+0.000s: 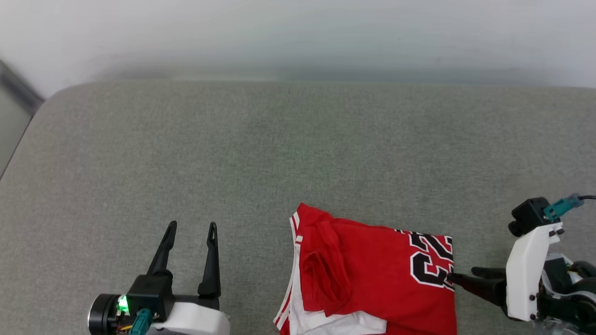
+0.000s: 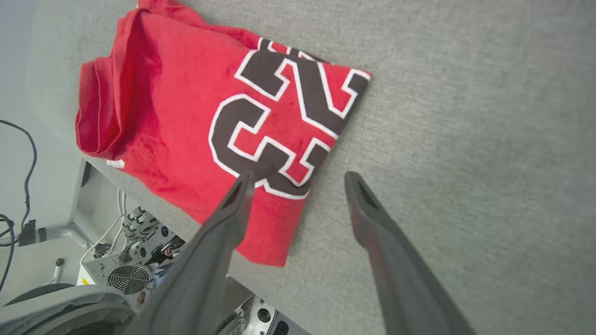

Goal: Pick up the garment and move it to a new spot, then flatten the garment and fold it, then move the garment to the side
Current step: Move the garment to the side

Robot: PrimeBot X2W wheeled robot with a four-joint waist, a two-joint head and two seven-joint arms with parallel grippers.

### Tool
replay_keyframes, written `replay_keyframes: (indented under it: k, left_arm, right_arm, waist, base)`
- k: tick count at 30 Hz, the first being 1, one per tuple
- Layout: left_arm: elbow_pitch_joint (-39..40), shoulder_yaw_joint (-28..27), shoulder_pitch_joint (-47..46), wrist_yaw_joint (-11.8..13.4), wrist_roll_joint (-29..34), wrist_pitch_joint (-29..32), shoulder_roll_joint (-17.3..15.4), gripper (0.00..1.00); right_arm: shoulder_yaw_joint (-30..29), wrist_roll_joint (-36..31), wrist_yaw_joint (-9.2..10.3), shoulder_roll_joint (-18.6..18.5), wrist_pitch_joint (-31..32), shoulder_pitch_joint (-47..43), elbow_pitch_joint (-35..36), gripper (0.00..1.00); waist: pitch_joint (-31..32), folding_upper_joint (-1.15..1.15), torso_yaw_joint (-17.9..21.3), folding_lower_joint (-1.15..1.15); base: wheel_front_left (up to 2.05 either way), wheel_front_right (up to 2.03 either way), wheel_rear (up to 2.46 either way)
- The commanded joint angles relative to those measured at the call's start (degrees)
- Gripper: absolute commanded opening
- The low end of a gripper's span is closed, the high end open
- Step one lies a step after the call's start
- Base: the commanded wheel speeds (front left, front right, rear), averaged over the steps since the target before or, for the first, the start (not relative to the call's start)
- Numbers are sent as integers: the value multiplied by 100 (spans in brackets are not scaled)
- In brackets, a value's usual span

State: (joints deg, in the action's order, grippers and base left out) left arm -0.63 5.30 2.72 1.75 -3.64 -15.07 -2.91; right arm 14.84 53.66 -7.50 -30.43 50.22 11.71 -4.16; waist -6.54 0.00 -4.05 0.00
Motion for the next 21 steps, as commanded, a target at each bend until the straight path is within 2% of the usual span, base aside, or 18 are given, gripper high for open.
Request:
replay_keyframes:
  k: [1,10,17,19,21]
  left_arm:
    - [26,13,-111,5,-5,-13,5,100]
    - [35,185,-466,26,-8,-13,5,100]
    - [7,252,-539,107,-68,-13,5,100]
    - [-2,258,-508,131,-87,-13,5,100]
    - [-21,248,-452,144,-95,-13,5,100]
  right_arm:
    - [-12,68,2,91,-11,-12,-81,100]
    - [428,246,2,550,-296,156,-710,100]
    - [1056,230,6,522,-537,129,-1058,100]
    - [1187,292,6,477,-638,165,-1065,2]
    - [1299,352,4,399,-744,244,-1025,0]
  waist:
    - [-198,0,-117,0]
    - [-672,0,-401,0]
    - [-704,0,-507,0]
    - [-668,0,-511,0]
    - [-598,0,-499,0]
  base:
    - [0,0,0]
    - [0,0,0]
    - [0,0,0]
    - [0,0,0]
    - [0,0,0]
